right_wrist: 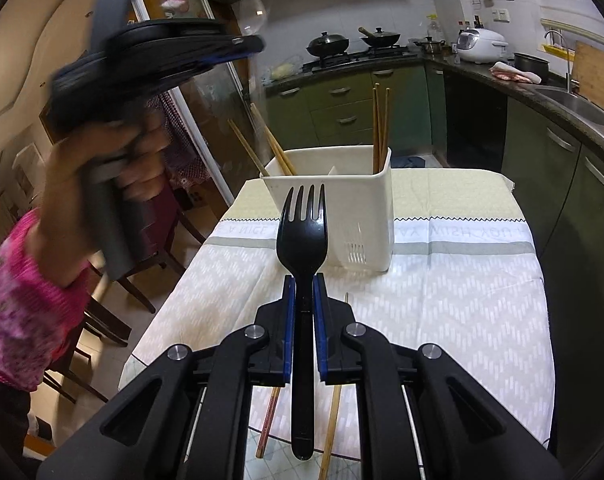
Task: Organize utensils
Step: 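Lift the spoon and fork upright and carry them over the holder, then open the left tool to drop the spoon while the right tool lowers the fork into the holder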
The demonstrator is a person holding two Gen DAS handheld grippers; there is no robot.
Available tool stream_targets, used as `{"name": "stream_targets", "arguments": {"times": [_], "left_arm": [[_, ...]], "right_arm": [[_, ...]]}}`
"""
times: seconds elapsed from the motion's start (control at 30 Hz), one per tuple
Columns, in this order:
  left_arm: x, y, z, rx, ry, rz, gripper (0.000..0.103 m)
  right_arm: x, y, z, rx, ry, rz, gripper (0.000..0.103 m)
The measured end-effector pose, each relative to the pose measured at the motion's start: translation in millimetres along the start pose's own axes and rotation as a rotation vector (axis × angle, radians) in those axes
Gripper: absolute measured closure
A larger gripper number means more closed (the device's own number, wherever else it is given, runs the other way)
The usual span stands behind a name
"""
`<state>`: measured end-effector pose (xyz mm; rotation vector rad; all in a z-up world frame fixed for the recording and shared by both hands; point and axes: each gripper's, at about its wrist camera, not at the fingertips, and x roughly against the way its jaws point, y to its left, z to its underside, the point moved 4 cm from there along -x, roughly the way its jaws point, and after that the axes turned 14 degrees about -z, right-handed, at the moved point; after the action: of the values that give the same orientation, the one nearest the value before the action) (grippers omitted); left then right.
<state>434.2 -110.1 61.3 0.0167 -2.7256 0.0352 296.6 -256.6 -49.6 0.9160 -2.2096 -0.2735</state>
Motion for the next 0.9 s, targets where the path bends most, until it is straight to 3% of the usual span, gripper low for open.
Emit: {"name": "stream_targets", "arguments": {"times": [0.13,0.37,0.67,0.83,0.9], "left_arm": [[-31,-4,4,-0.002,-0.025,-0.051,0.094],[-72,1,39,0.001,0.060,-0.098,0.094],[-66,1,75,-0.055,0.178,-0.084,0.093],[-59,5,88,-0.068,0.239,-0.077,0.071],[-52,7,92,-0.085,0.243,-0.085,0.070]], "right_arm": [[1,-2,1,0.000,-0.003,-0.005,0.093],[7,-4,0,-0.007,-0.015,-0.015,0.093],[13,0,-4,-0.005,-0.036,-0.009,0.093],[14,1,-15,0.005,-0.056,0.005,0.093],[15,0,-25,0.012,-0.079,0.019,0.093]]}}
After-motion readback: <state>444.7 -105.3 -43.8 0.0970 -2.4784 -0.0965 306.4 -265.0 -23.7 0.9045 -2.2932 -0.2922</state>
